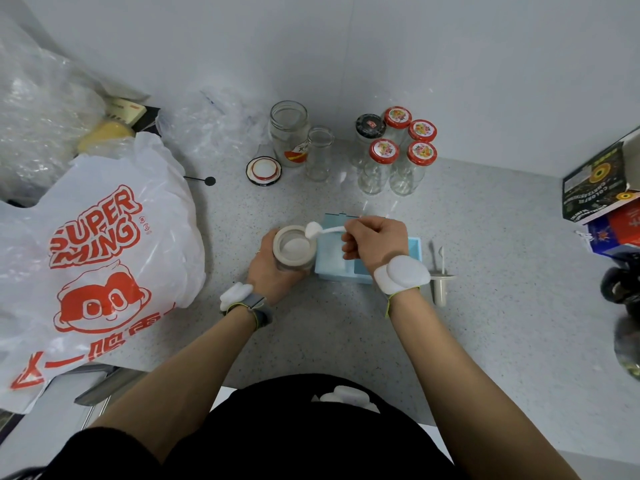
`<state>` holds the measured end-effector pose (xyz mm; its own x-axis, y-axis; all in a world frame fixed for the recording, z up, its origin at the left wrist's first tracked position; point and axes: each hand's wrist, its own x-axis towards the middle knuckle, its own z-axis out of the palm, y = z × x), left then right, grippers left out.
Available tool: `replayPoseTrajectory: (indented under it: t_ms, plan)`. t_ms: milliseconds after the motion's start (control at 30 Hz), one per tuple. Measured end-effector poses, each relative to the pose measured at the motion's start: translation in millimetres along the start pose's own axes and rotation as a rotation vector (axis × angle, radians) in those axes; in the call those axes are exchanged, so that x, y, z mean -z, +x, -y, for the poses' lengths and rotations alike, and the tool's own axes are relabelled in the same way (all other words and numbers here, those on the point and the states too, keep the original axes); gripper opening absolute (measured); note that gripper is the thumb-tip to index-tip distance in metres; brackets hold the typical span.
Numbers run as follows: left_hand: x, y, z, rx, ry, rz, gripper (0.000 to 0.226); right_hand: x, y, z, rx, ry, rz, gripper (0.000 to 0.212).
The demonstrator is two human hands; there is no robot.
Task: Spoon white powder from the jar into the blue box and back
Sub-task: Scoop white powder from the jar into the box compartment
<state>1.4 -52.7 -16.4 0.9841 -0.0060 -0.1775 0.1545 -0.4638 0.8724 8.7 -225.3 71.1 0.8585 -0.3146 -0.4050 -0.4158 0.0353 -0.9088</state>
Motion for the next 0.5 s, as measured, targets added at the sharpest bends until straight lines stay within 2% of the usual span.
replayPoseTrajectory:
  t_ms: [200,367,500]
  plan:
    - [1.3,-0.3,-1.7,-0.004,0.007,-0.005,0.072,-21.0,-5.5,-18.5,0.176,-0.388,0.136,0.008]
    - [-0.5,-0.4,-1.9,-0.004,0.015,-0.012,0.073,-15.0,-5.0,-24.7,0.164,-0.355,0.121,0.007]
    - [-0.4,-1.0,0.1,-0.010,-0.011,-0.016,0.066,-2.8,-0.3,-20.9,0.184,-0.279,-0.008,0.013]
